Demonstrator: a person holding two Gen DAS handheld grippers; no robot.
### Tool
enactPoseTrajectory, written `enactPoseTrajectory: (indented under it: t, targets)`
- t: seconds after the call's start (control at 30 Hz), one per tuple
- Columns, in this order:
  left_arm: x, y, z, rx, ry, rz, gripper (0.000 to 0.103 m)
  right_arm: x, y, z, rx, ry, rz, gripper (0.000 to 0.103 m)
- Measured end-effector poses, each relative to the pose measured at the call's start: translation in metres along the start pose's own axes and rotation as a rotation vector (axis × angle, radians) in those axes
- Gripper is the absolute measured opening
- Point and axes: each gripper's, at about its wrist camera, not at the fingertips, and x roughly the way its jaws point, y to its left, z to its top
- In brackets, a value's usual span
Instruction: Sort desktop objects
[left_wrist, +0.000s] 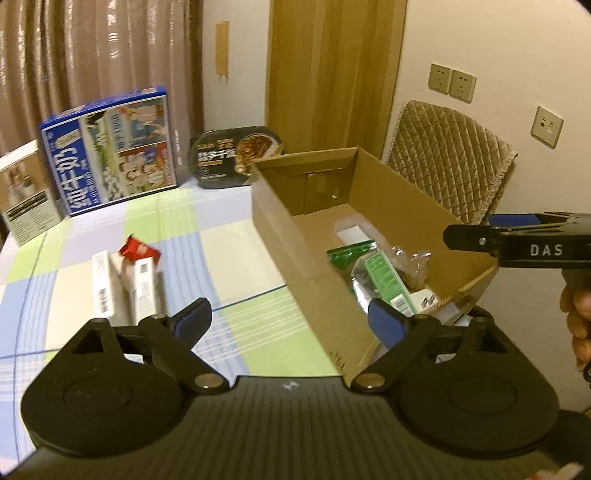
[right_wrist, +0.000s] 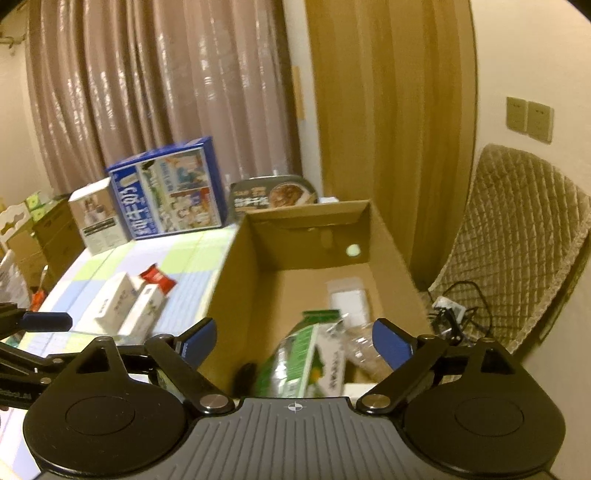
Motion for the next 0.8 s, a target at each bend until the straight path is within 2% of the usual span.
enactPoseTrajectory:
  t: [0.17, 0.43, 0.8]
  targets:
    - [-0.026, 0.016, -0.015, -0.021, -0.005, 0.037, 0.093, -0.013, 0.034, -0.009, -0.017, 0.017, 0.037, 0.094]
    - [-0.070, 0.056, -0.046, -0.082, -0.010, 0.110, 0.099, -0.025, 0.094, -0.027, -0.029, 0.050, 0.146, 0.097]
    - [-0.110, 0.127, -0.089, -0.155, 0.020, 0.231, 0.099, -0.006, 0.161, -0.055, -0.095, 0.116, 0.235, 0.098]
